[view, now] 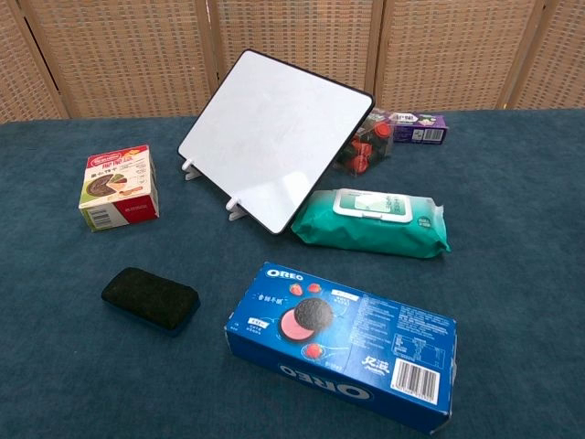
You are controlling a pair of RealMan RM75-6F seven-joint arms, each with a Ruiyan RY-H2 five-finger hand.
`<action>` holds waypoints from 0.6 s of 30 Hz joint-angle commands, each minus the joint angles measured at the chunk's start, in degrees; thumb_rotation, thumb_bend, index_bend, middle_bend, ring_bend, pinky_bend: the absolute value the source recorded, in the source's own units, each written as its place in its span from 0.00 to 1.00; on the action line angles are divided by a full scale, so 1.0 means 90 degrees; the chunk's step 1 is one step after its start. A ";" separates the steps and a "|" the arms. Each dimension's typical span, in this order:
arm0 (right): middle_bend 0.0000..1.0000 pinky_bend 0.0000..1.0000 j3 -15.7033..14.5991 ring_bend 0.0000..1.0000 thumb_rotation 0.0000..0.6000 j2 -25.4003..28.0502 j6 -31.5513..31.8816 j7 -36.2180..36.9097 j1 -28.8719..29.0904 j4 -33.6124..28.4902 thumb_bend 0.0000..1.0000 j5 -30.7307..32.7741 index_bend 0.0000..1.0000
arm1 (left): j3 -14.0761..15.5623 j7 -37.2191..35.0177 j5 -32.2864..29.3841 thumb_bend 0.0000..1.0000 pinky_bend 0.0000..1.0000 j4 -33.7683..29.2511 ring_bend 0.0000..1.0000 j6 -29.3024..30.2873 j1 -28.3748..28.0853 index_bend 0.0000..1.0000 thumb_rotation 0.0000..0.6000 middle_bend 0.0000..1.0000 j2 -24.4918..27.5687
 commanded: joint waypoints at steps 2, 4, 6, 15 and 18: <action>0.00 0.00 -0.0002 0.00 1.00 0.0003 0.0000 0.0002 -0.0001 -0.0004 0.05 -0.0003 0.02 | 0.0005 0.0001 0.0001 0.12 0.00 -0.0005 0.00 -0.0002 0.0002 0.00 1.00 0.00 0.0001; 0.00 0.00 -0.0003 0.00 1.00 0.0003 0.0000 -0.0001 -0.0003 -0.0003 0.05 -0.0001 0.02 | 0.0005 -0.0001 -0.0003 0.12 0.00 -0.0008 0.00 -0.0005 0.0002 0.00 1.00 0.00 0.0003; 0.00 0.00 -0.0003 0.00 1.00 0.0006 -0.0002 -0.0002 -0.0003 -0.0006 0.05 0.0001 0.02 | 0.0004 -0.0002 -0.0007 0.12 0.00 -0.0009 0.00 -0.0007 0.0002 0.00 1.00 0.00 0.0007; 0.00 0.00 -0.0004 0.00 1.00 0.0008 -0.0006 -0.0024 -0.0006 -0.0026 0.05 0.0010 0.02 | 0.0000 -0.0061 0.0015 0.12 0.00 -0.0001 0.00 -0.0013 -0.0009 0.00 1.00 0.00 0.0009; 0.00 0.00 0.0000 0.00 1.00 0.0007 -0.0026 -0.0031 -0.0004 -0.0025 0.05 0.0037 0.02 | -0.0001 -0.0067 0.0015 0.12 0.00 0.0013 0.00 -0.0028 -0.0019 0.00 1.00 0.00 0.0006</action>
